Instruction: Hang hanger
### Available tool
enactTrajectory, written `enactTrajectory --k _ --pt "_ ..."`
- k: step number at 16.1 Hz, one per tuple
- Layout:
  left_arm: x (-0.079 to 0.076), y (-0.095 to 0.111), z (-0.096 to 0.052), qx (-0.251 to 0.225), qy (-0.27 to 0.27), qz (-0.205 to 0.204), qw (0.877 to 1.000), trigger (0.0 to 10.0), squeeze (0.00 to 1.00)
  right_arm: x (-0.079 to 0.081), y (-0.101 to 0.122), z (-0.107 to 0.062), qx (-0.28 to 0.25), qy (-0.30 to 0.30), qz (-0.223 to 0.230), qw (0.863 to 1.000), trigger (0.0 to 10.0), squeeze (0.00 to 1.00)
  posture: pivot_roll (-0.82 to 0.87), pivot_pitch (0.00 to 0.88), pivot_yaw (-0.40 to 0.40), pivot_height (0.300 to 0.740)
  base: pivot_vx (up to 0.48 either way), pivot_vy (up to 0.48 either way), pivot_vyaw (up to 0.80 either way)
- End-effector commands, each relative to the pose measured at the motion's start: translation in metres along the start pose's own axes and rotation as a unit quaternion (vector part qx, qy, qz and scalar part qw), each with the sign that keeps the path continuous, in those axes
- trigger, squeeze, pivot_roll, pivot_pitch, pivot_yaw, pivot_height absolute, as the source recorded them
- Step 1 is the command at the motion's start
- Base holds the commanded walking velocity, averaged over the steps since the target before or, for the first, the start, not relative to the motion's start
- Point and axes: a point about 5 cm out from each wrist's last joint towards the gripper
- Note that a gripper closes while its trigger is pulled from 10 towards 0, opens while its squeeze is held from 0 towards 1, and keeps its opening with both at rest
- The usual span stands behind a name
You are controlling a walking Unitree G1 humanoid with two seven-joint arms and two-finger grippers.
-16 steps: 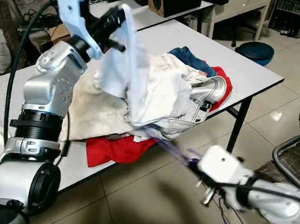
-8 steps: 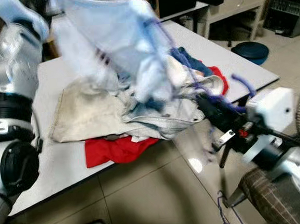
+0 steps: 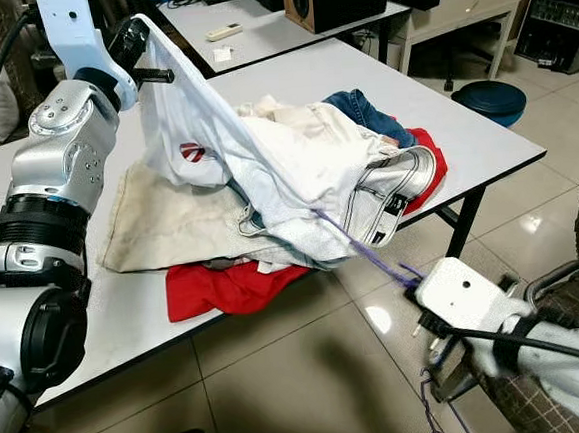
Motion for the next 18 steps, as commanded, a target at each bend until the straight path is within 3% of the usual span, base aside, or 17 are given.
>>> enactTrajectory --k 1,2,3,5,8,10,11,12,13,14,15,16,17,18 --pt "0.0 0.012 0.003 -0.016 -0.003 0.01 1.0 0.0 0.0 0.001 0.022 -0.005 -0.071 0.011 -0.003 0.997 10.0 0.0 -0.13 0.0 0.131 0.74 0.0 0.0 0.0" --pt "0.0 0.011 0.003 -0.016 -0.003 0.01 1.0 0.0 0.0 -0.003 0.033 -0.007 -0.122 -0.005 0.025 0.992 10.0 0.0 -0.13 0.0 0.132 0.74 0.0 0.0 0.0" --pt "0.0 0.01 0.002 -0.014 -0.003 0.009 1.0 0.0 0.0 -0.011 0.05 -0.012 -0.202 -0.024 0.067 0.977 10.0 0.0 -0.13 0.0 0.135 0.74 0.0 0.0 0.0" --pt "0.0 0.008 0.002 -0.009 -0.004 0.009 1.0 0.0 0.0 -0.014 0.064 -0.02 -0.264 -0.014 0.085 0.961 10.0 0.0 -0.13 0.0 0.138 0.74 0.0 0.0 0.0" --pt "-0.001 0.007 0.003 -0.008 -0.008 0.009 1.0 0.0 0.0 -0.013 0.061 -0.022 -0.255 -0.007 0.085 0.963 10.0 0.0 -0.13 0.0 0.138 0.74 0.0 0.0 0.0" --pt "-0.001 0.007 0.003 -0.008 -0.01 0.011 1.0 0.0 0.0 -0.015 0.058 -0.022 -0.247 -0.018 0.109 0.963 10.0 0.0 -0.14 0.0 0.137 0.74 0.0 0.0 0.0" --pt "-0.002 0.007 0.003 -0.007 -0.01 0.013 1.0 0.0 0.0 -0.018 0.039 -0.016 -0.174 -0.033 0.133 0.975 10.0 0.0 -0.13 0.0 0.137 0.74 0.0 0.0 0.0" --pt "-0.002 0.006 0.003 -0.006 -0.011 0.016 1.0 0.0 0.0 -0.018 0.011 -0.009 -0.033 -0.042 0.076 0.996 10.0 0.0 -0.14 0.0 0.138 0.74 0.0 0.0 0.0" --pt "-0.002 0.006 0.003 -0.005 -0.013 0.02 1.0 0.0 0.0 -0.011 -0.014 -0.012 0.064 -0.016 0.024 0.998 10.0 0.0 -0.13 0.0 0.135 0.74 0.0 0.0 0.0" --pt "-0.002 0.006 0.003 -0.005 -0.013 0.022 1.0 0.0 0.0 -0.012 0.003 -0.013 -0.031 -0.024 0.111 0.993 10.0 0.0 -0.13 0.0 0.135 0.74 0.0 0.0 0.0" --pt "-0.001 0.006 0.003 -0.005 -0.012 0.024 1.0 0.0 0.0 -0.013 0.0 -0.017 0.025 -0.02 0.056 0.998 10.0 0.0 -0.14 0.0 0.138 0.74 0.0 0.0 0.0" --pt "0.0 0.006 0.003 -0.006 -0.011 0.025 1.0 0.0 0.0 -0.015 0.01 -0.019 -0.011 -0.016 0.047 0.999 10.0 0.0 -0.13 0.0 0.14 0.74 0.0 0.0 0.0" --pt "0.0 0.006 0.002 -0.006 -0.01 0.025 1.0 0.0 0.0 -0.017 0.021 -0.021 -0.072 -0.026 0.082 0.994 10.0 0.0 -0.13 0.0 0.14 0.74 0.0 0.0 0.0" --pt "0.0 0.006 0.003 -0.007 -0.009 0.026 1.0 0.0 0.0 -0.028 0.039 -0.028 -0.184 -0.052 0.154 0.969 10.0 0.0 -0.14 0.0 0.143 0.74 0.0 0.0 0.0"
Point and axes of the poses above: a point about 5 cm out from each wrist's last joint towards the gripper, its own z axis pointing out of the wrist towards the gripper, its own y axis along the axis of the wrist's last joint, x = y × z, and after that the axes turned 9 degrees about -z, right-handed
